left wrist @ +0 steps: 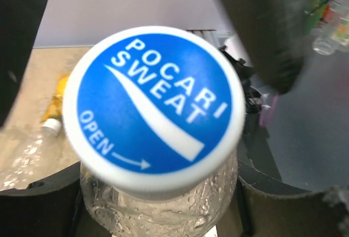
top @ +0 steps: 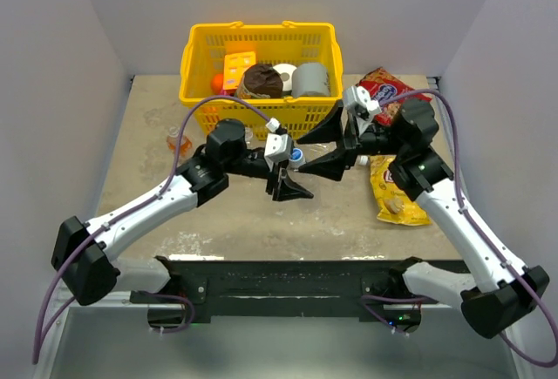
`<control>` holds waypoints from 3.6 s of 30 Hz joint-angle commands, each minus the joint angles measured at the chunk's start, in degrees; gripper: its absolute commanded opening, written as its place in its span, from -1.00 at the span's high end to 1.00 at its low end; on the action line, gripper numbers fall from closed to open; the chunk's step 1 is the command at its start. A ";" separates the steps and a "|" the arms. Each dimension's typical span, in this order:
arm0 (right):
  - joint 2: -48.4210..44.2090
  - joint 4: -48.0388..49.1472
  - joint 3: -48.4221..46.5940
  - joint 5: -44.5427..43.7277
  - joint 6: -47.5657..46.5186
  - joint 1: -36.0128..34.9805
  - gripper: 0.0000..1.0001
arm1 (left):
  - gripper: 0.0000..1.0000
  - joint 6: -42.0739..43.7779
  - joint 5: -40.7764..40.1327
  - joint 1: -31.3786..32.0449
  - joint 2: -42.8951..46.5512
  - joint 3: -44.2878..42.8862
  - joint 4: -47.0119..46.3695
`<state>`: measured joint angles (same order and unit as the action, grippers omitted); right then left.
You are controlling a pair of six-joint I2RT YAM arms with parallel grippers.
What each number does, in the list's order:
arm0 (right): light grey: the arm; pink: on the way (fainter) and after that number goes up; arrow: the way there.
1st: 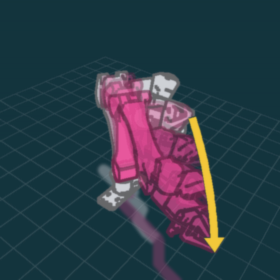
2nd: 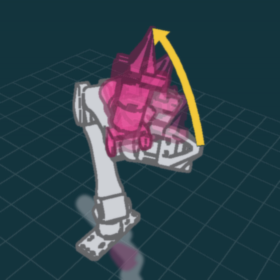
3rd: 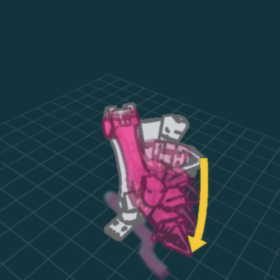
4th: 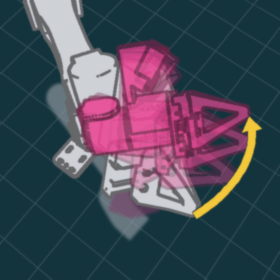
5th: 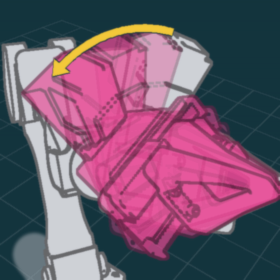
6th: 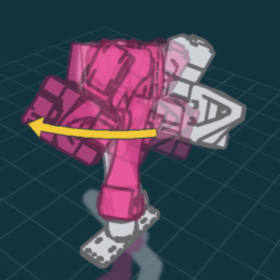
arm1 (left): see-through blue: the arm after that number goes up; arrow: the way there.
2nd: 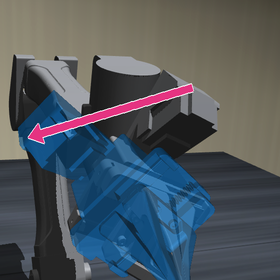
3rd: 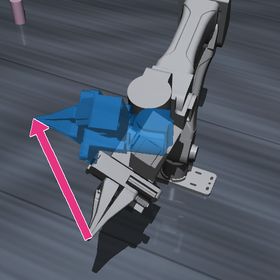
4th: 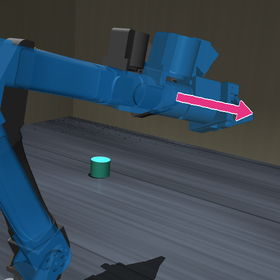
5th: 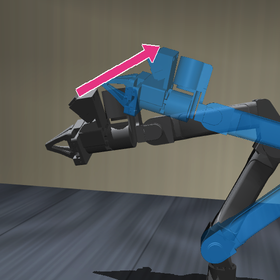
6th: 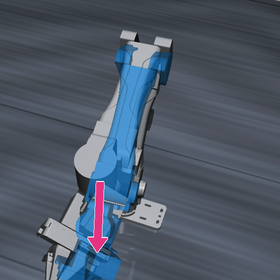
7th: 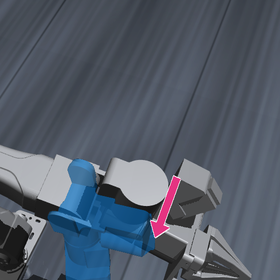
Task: Unscrew the bottle caps
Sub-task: Unscrew the bottle cap from the plastic bottle.
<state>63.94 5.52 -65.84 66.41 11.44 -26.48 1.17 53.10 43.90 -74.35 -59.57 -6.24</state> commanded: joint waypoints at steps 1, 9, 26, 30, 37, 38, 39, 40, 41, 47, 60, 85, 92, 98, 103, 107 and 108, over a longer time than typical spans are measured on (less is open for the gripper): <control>-4.17 -2.17 -0.34 -12.25 -2.91 0.20 -0.51 | 0.36 -0.11 -10.46 -0.13 3.15 -0.20 -3.34; -8.31 0.45 2.03 -24.91 -3.97 -1.03 -0.53 | 0.36 -0.73 -23.29 -0.31 4.12 0.51 -3.43; -5.15 0.54 1.33 -32.39 -7.40 -8.67 -0.08 | 0.37 -2.84 -24.45 -0.31 2.19 -0.46 -1.93; -4.62 1.16 1.33 -32.66 -7.75 -9.38 -0.08 | 0.38 -2.84 -23.92 -0.31 1.84 -0.72 -1.67; -3.30 1.86 1.24 -32.31 -7.66 -10.26 -0.05 | 0.38 -2.84 -23.39 -0.31 1.05 -0.90 -1.41; -2.86 1.78 1.24 -32.22 -7.75 -10.26 -0.04 | 0.38 -2.84 -23.31 -0.31 1.05 -0.90 -1.41; -2.60 1.78 1.07 -32.14 -7.75 -10.26 -0.04 | 0.39 -2.75 -23.22 -0.22 1.05 -0.90 -1.41; -2.33 1.69 0.89 -31.79 -7.84 -10.35 -0.03 | 0.39 -2.75 -23.22 -0.22 1.05 -0.98 -1.32; -2.24 1.51 0.81 -31.44 -7.84 -10.35 -0.03 | 0.38 -2.75 -23.22 -0.31 1.05 -0.90 -1.32; -0.40 -1.20 -0.42 -30.47 -8.89 -10.43 0.02 | 0.39 -2.66 -23.13 -0.31 1.13 -1.07 -1.14; -0.66 0.37 -0.08 -26.70 -6.97 -10.52 0.75 | 0.41 -1.52 -19.54 -0.31 0.78 -2.04 0.08; 1.71 7.66 -0.07 8.47 2.97 -2.70 0.69 | 0.39 2.61 6.49 0.13 -0.98 -4.41 2.99; 0.31 3.20 -0.51 5.49 0.60 -2.09 -0.04 | 0.42 1.82 -3.06 0.05 0.43 -3.54 1.93; -2.94 -3.82 -1.21 -4.78 -3.26 -1.29 -0.38 | 0.42 0.68 -11.60 -0.57 1.40 -3.27 1.85; -4.79 -5.34 -1.13 -17.71 -6.26 -1.29 -0.47 | 0.42 -0.03 -15.92 -0.66 1.66 -3.18 1.76; -5.40 -3.16 0.01 -21.32 -5.82 -1.56 -0.51 | 0.42 -0.73 -19.60 -0.66 1.49 -3.18 1.85; -5.49 -2.54 0.62 -22.11 -5.47 -2.08 -0.49 | 0.42 -0.73 -19.79 -0.66 1.40 -3.18 1.93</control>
<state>59.13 1.32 -64.90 51.59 6.61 -28.01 1.89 38.04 43.51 -74.52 -61.30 -2.22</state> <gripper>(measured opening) 0.754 0.628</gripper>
